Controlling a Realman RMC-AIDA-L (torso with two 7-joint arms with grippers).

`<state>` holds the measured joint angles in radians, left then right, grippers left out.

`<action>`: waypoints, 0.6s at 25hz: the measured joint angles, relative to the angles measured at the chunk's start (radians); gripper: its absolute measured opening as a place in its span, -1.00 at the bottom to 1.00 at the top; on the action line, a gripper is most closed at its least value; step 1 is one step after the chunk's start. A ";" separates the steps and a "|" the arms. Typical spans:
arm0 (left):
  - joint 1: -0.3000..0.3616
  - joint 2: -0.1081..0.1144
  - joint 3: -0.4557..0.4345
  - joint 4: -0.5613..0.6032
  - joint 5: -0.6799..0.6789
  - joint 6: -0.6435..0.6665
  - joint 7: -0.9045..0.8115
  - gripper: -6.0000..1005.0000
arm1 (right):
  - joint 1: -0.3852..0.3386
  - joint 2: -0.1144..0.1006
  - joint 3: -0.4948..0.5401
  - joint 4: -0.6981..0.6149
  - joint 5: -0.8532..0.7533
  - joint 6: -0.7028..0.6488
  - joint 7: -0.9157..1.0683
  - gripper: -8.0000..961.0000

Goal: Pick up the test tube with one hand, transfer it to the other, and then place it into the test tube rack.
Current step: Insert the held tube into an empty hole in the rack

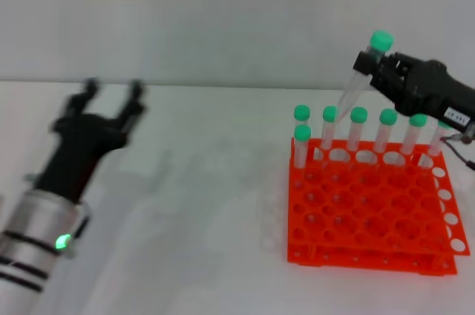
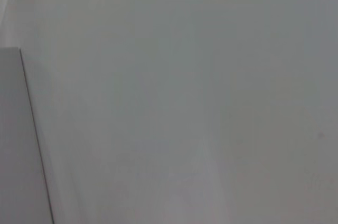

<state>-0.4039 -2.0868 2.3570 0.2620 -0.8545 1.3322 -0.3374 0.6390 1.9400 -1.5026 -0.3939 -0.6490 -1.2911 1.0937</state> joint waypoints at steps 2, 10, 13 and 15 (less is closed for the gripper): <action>0.027 0.002 -0.061 -0.024 -0.001 0.006 -0.004 0.60 | -0.005 0.011 0.000 -0.003 -0.021 0.015 -0.026 -0.57; 0.044 0.000 -0.122 -0.072 -0.009 -0.025 -0.005 0.60 | 0.011 0.050 0.003 -0.010 -0.120 0.129 -0.121 -0.57; 0.033 0.001 -0.122 -0.073 -0.010 -0.052 -0.002 0.60 | 0.015 0.061 0.000 -0.012 -0.133 0.170 -0.141 -0.57; 0.025 0.001 -0.122 -0.073 -0.010 -0.072 -0.002 0.60 | 0.019 0.066 -0.001 -0.012 -0.142 0.197 -0.143 -0.57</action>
<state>-0.3789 -2.0853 2.2345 0.1890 -0.8647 1.2601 -0.3392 0.6580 2.0058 -1.5033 -0.4055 -0.7906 -1.0939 0.9503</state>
